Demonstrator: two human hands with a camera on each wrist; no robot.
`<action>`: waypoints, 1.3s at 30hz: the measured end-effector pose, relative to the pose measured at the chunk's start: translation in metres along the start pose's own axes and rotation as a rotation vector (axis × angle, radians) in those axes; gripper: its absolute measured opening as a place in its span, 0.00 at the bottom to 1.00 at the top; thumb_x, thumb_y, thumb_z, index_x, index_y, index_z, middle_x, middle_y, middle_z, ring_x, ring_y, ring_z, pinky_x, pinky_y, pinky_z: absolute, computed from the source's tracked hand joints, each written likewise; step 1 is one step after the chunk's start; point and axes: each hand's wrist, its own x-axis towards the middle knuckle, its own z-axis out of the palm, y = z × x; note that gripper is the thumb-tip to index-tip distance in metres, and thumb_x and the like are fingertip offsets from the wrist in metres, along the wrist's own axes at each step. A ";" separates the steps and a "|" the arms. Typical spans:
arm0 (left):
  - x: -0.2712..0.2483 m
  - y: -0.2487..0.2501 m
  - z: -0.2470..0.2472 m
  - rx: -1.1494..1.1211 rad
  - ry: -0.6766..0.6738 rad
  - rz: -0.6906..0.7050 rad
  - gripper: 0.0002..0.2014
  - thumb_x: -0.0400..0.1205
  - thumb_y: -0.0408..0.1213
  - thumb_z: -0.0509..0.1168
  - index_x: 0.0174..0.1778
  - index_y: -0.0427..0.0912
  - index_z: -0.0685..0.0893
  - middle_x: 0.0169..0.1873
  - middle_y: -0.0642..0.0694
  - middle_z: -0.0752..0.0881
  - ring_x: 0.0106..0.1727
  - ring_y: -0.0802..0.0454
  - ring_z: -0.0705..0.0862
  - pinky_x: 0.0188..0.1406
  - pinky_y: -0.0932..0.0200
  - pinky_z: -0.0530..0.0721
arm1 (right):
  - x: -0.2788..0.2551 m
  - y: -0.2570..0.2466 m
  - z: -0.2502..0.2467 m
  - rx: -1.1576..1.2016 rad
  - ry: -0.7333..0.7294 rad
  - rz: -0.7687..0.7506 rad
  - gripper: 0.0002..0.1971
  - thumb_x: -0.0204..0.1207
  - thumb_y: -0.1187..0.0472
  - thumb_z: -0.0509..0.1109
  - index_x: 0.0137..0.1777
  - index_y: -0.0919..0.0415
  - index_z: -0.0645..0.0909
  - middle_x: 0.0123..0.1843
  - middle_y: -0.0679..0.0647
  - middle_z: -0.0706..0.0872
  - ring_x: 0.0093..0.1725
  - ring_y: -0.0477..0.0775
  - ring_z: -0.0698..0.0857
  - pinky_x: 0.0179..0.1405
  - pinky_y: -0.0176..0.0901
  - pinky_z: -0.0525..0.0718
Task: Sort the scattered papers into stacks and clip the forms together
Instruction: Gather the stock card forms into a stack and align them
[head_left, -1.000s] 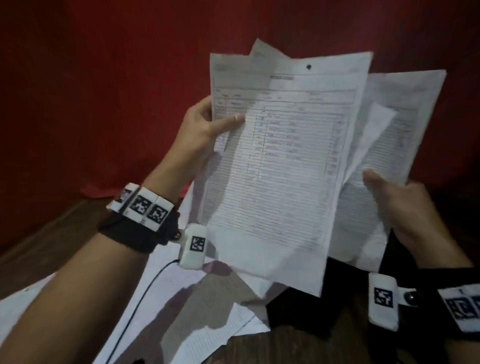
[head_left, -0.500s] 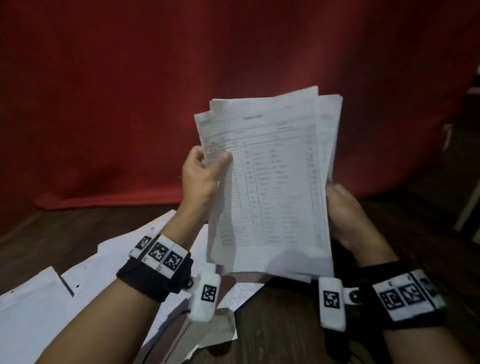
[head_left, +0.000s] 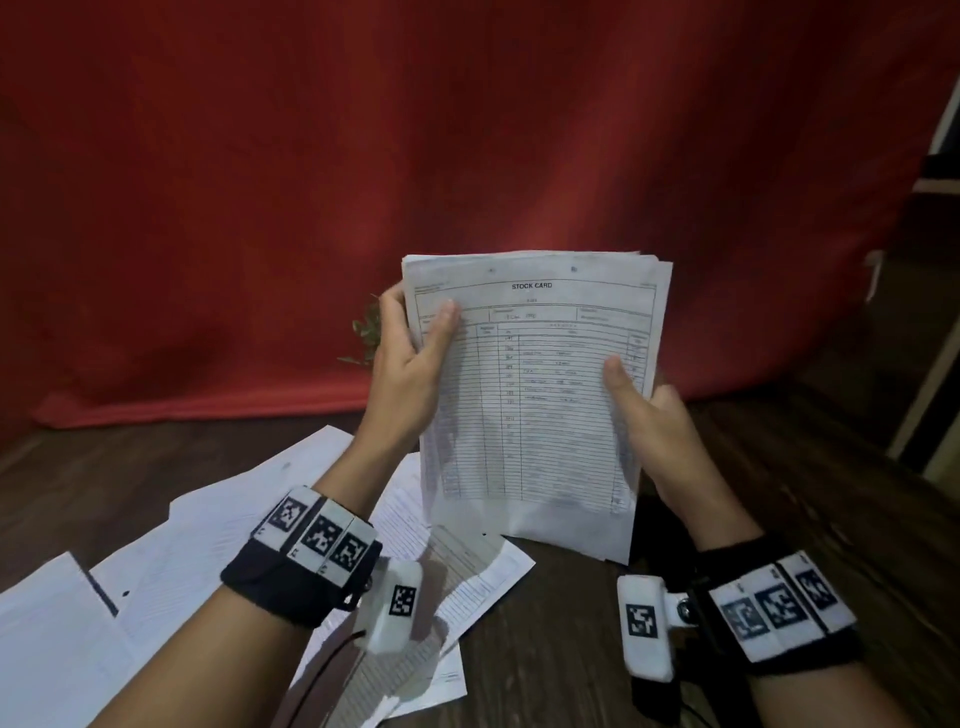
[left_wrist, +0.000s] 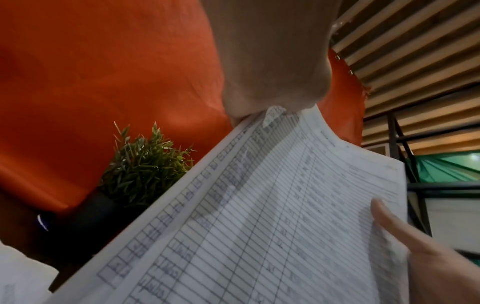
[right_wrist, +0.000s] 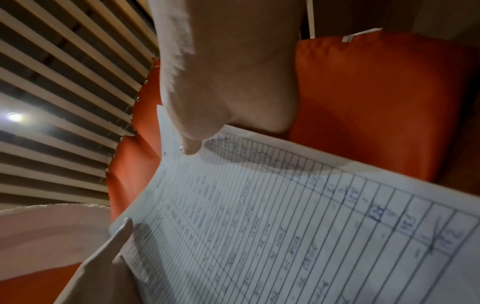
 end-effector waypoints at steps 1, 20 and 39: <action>0.003 0.000 -0.002 -0.024 0.012 -0.006 0.20 0.91 0.46 0.66 0.75 0.42 0.72 0.64 0.47 0.87 0.61 0.55 0.90 0.57 0.54 0.91 | -0.001 -0.001 0.000 0.004 -0.003 -0.007 0.21 0.81 0.46 0.72 0.71 0.53 0.83 0.55 0.42 0.94 0.54 0.38 0.93 0.49 0.32 0.89; -0.005 -0.028 -0.002 -0.277 -0.111 -0.272 0.23 0.82 0.44 0.76 0.67 0.32 0.88 0.61 0.36 0.93 0.61 0.36 0.93 0.66 0.36 0.90 | -0.006 0.016 0.002 0.136 0.016 0.070 0.24 0.69 0.49 0.81 0.63 0.58 0.90 0.58 0.54 0.95 0.60 0.58 0.94 0.63 0.58 0.89; -0.016 -0.089 -0.108 1.335 -0.796 -0.728 0.42 0.76 0.74 0.69 0.66 0.35 0.85 0.60 0.40 0.91 0.60 0.40 0.88 0.49 0.51 0.80 | 0.006 0.012 -0.020 0.012 0.161 -0.063 0.08 0.81 0.56 0.78 0.57 0.56 0.91 0.58 0.55 0.95 0.59 0.54 0.94 0.68 0.63 0.87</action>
